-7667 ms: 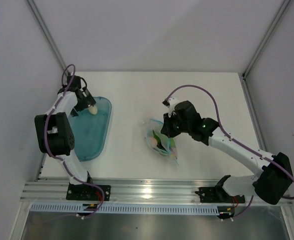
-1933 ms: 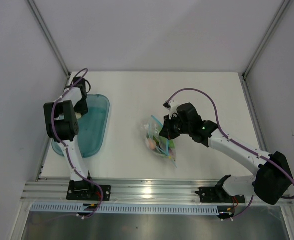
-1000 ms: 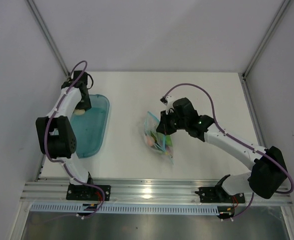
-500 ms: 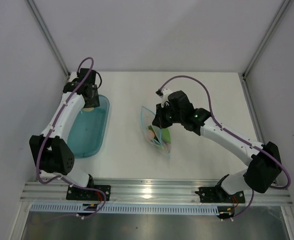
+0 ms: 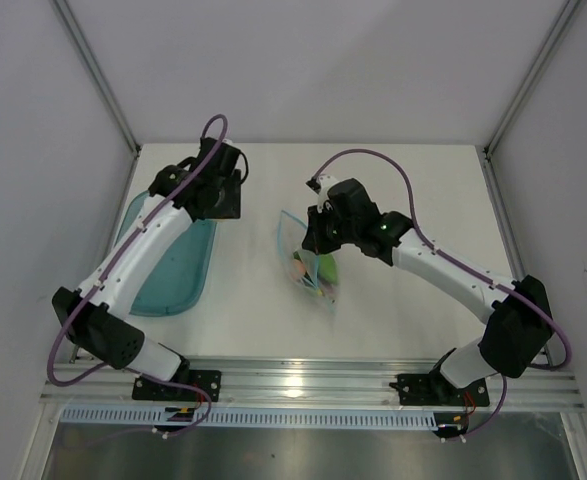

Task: Place the food in the zip-top bag and seal the zipper
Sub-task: Place the fake vegetable in the zipper food storage bag.

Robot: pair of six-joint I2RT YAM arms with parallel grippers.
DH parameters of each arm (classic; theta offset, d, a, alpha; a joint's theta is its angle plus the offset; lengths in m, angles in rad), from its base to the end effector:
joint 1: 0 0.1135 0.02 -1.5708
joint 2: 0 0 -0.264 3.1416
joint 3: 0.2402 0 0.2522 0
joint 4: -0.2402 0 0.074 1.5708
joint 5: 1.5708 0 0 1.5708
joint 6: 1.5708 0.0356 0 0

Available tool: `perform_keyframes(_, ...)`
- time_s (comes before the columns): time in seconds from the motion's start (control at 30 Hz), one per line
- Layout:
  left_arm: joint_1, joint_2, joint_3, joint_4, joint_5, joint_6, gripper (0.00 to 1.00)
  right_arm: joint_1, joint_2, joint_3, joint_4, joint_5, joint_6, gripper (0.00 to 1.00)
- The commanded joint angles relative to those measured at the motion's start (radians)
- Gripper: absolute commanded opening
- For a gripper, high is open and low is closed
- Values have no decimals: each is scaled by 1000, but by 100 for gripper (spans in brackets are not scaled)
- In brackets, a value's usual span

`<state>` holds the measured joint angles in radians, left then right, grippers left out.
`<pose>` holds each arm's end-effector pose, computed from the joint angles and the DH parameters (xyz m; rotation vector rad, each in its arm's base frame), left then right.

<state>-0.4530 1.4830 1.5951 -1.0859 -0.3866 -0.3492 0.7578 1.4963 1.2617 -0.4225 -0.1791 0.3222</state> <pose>0.2699 -0.1165 0.3750 -0.0202 2.4488 0.1468 0.2418 0.2375 0.3116 -0.6043 2.2542 0.7688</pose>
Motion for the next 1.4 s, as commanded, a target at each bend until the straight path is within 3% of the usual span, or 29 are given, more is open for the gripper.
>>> perform_keyframes(0.0, -65, -67, 109, -48, 11, -62, 16, 5, 1, 64, -7, 27, 9, 0)
perform_keyframes(0.3, -237, -43, 298, -128, 11, -109, 15, 2, 27, 93, -13, 23, 29, 0)
perform_keyframes(0.47, -314, -58, 279, -59, 52, -126, 15, 2, 39, 123, -25, 1, 37, 0)
perform_keyframes(0.73, -384, -148, 17, 230, 109, -114, 13, -17, 12, 130, -42, -51, 55, 0)
perform_keyframes(1.17, -401, -136, -167, 418, 204, -148, 13, -44, -18, 110, -35, -143, 101, 0)
perform_keyframes(1.27, -404, -151, -217, 458, 196, -142, 18, -54, -24, 107, -30, -168, 112, 0)
perform_keyframes(1.33, -404, -161, -247, 483, 186, -134, 32, -67, -28, 104, -29, -186, 118, 0)
perform_keyframes(1.37, -404, -171, -254, 494, 184, -129, 32, -71, -30, 100, -27, -191, 121, 0)
